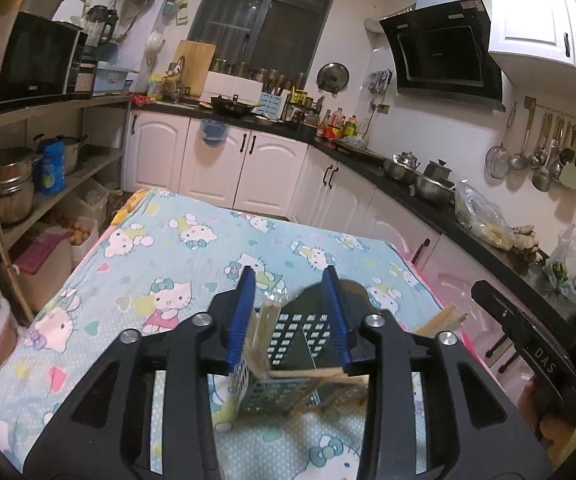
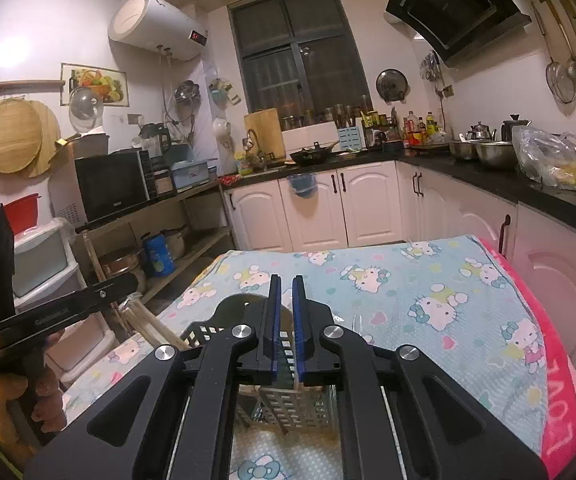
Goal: Organize utensils
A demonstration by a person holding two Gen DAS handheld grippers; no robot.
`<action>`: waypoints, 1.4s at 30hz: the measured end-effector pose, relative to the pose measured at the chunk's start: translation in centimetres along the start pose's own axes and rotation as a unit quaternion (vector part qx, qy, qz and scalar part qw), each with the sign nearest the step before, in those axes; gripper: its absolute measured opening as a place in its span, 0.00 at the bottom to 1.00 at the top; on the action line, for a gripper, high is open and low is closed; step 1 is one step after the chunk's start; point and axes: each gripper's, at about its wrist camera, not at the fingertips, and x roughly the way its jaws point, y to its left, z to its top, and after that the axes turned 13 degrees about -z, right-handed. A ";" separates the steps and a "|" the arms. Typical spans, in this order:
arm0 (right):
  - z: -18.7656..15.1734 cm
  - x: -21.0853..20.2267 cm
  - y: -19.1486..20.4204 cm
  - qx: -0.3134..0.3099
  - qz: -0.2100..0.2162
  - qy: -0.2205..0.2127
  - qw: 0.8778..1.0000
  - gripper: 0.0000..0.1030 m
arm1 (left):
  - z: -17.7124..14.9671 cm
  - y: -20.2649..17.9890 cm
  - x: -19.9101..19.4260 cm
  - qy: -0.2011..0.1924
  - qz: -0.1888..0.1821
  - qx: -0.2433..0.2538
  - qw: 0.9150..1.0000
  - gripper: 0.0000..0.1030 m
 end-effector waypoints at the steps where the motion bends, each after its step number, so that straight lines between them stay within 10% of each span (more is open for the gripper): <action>1: 0.0 -0.1 0.0 0.000 0.001 0.000 1.000 0.10 | 0.0 0.0 -0.3 0.001 -0.002 -0.002 1.000 0.29; 42: -8.1 -7.5 1.2 -0.053 0.004 0.067 0.996 0.56 | -9.4 -0.4 -5.4 0.090 0.001 -0.017 0.996 0.66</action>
